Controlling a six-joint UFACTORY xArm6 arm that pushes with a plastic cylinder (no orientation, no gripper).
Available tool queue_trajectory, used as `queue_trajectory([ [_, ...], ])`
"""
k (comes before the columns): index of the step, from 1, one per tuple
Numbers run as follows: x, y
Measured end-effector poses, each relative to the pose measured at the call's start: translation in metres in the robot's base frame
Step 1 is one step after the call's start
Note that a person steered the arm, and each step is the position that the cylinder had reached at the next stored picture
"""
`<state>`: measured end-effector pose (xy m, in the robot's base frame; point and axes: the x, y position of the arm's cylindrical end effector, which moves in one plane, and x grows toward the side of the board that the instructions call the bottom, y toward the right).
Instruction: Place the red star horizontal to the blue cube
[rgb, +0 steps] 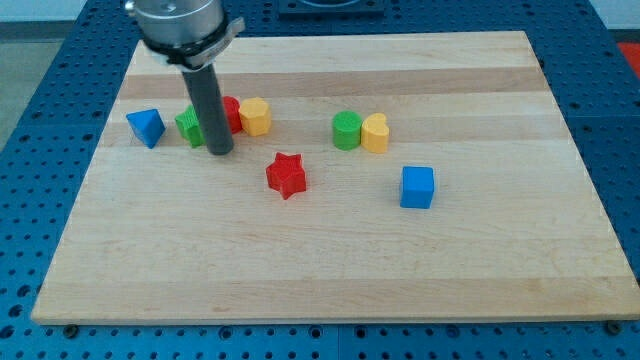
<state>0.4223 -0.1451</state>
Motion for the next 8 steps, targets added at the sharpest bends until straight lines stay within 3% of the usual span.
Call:
queue_trajectory([
  [1, 0.029, 0.024],
  [3, 0.042, 0.142],
  [4, 0.042, 0.157],
  [6, 0.066, 0.058],
  [7, 0.094, 0.081],
  [8, 0.094, 0.114],
])
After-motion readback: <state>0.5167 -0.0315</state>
